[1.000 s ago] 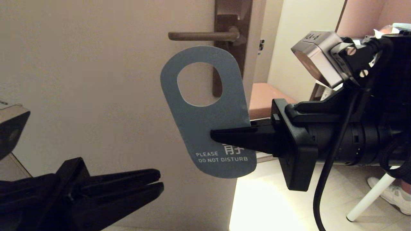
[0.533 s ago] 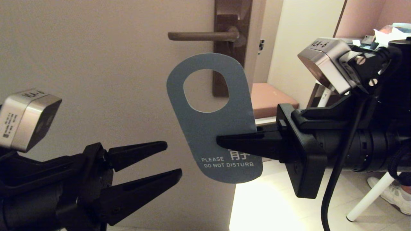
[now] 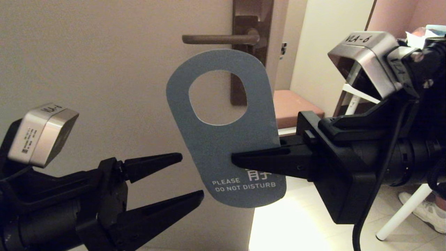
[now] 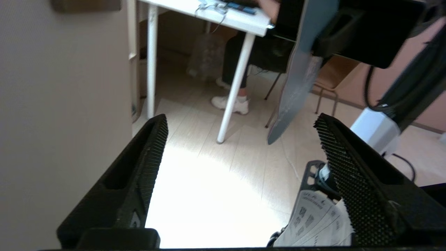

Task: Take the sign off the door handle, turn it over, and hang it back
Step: Hand it to the other hand

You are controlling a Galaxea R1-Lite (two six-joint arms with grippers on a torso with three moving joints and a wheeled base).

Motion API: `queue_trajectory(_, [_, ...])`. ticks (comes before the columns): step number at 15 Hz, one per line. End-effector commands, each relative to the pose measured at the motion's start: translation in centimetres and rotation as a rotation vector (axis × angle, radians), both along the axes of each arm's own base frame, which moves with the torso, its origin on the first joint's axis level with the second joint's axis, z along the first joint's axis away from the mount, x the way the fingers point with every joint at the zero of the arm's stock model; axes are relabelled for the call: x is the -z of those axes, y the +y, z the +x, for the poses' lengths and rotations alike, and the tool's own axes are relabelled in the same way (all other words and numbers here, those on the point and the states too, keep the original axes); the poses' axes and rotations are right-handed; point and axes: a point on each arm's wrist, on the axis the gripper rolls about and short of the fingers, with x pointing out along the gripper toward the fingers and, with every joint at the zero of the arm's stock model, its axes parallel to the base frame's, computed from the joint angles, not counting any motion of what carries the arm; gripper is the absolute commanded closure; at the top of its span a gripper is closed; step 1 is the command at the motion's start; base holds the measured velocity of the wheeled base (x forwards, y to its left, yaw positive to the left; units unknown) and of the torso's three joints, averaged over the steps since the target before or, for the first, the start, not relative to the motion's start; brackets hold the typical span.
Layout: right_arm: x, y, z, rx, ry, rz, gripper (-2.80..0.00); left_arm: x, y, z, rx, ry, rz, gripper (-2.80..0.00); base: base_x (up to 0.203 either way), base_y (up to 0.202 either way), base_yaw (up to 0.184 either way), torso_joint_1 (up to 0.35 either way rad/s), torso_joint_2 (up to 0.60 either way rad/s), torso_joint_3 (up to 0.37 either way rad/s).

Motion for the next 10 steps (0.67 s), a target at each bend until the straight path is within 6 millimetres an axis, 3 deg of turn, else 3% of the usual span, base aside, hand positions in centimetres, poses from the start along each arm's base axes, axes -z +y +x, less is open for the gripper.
queue_trajectory(1, [0.2,0.6,0.6,-0.009,-0.003,0.007,0.0,-0.1,-0.1,0.0,0.008,-0.008,-0.009,-2.8,0.0,0.0,0.0,0.0,0.0,0.0])
queue_trajectory(5, [-1.1,1.5,1.1,-0.038,0.075,0.129,0.0,-0.2,-0.1,0.0,0.012,0.01,-0.024,-2.8,0.0,0.0,0.0,0.0,0.0,0.0])
queue_trajectory(10, [-0.8,2.1,1.6,-0.069,0.113,0.148,0.0,-0.8,-0.4,0.3,0.029,0.025,-0.068,-2.8,0.0,0.0,0.0,0.0,0.0,0.0])
